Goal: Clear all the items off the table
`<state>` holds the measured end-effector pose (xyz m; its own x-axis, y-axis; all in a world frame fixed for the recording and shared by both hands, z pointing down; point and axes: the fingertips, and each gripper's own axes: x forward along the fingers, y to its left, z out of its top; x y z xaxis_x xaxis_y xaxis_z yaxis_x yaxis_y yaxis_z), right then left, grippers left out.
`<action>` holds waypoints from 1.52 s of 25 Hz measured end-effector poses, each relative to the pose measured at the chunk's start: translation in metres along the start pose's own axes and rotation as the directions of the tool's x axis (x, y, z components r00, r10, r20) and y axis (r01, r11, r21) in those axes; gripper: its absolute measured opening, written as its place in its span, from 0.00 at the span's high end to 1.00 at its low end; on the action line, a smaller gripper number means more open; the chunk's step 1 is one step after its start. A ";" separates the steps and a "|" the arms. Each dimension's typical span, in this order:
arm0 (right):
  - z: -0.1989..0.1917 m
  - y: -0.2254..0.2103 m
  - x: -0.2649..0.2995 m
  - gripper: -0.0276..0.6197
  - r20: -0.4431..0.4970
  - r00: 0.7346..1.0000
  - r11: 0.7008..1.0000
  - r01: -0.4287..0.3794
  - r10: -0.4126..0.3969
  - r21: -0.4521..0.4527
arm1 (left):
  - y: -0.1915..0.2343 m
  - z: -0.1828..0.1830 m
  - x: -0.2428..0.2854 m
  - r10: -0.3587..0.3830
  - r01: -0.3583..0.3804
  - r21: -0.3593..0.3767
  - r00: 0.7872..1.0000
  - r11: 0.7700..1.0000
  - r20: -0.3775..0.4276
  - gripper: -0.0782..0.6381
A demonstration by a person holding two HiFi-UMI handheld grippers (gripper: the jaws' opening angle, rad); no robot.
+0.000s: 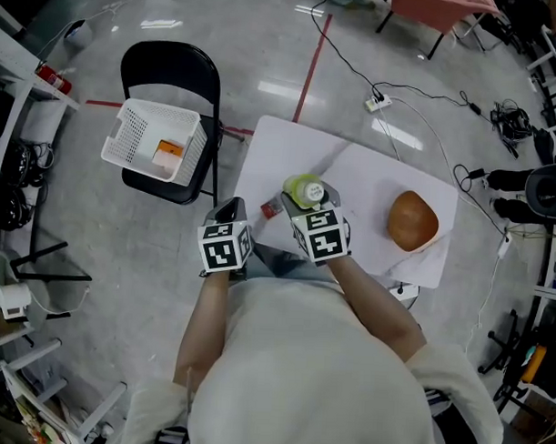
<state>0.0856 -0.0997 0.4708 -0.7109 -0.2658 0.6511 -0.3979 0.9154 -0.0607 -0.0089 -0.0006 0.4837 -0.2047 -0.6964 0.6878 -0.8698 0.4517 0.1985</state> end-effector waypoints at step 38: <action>0.107 0.173 0.092 0.54 0.010 0.994 0.990 -0.110 0.111 -0.085 | 0.211 0.048 -0.053 0.069 -0.065 -0.072 0.996 0.995 0.060 0.88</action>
<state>-0.1104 0.0015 0.4397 -0.7566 -0.1655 0.6326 -0.2667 0.9614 -0.0675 -0.2029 0.1047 0.4562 -0.2909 -0.6960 0.6565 -0.8202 0.5347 0.2035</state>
